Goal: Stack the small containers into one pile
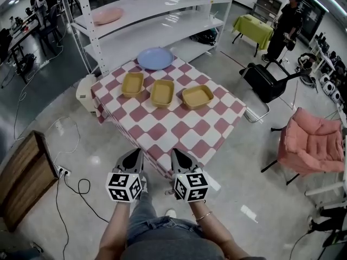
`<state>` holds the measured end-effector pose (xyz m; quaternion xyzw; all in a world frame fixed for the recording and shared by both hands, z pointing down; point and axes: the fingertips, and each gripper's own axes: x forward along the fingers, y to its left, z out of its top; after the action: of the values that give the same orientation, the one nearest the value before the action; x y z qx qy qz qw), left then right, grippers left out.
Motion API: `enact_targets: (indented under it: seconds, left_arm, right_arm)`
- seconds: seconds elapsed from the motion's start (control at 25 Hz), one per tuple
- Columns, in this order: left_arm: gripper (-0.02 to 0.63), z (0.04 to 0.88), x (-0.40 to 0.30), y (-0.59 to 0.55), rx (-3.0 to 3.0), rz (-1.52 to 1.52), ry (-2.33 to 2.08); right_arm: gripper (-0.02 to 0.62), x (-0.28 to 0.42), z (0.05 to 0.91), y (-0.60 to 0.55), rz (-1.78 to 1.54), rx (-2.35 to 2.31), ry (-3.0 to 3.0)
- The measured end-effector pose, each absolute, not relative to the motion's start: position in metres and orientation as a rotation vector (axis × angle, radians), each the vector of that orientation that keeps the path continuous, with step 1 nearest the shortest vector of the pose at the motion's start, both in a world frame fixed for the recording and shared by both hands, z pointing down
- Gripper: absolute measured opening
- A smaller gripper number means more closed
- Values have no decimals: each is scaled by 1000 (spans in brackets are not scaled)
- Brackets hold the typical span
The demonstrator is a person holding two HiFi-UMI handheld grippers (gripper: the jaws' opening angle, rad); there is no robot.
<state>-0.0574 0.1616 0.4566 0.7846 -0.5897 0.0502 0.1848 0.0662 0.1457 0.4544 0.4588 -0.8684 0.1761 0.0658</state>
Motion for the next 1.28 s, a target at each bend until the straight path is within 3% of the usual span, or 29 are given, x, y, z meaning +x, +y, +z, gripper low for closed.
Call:
enact_targets:
  seconds: [0.76,1.28]
  left_arm:
    - [17,473,-177,-33,2290,189,-1468]
    - [17,495,-216,-90,2293,238,-1424]
  right_arm:
    - [9,-43,467,-31,579,1591,-2441]
    - [9,-60,474,-80,562,1670,-2348]
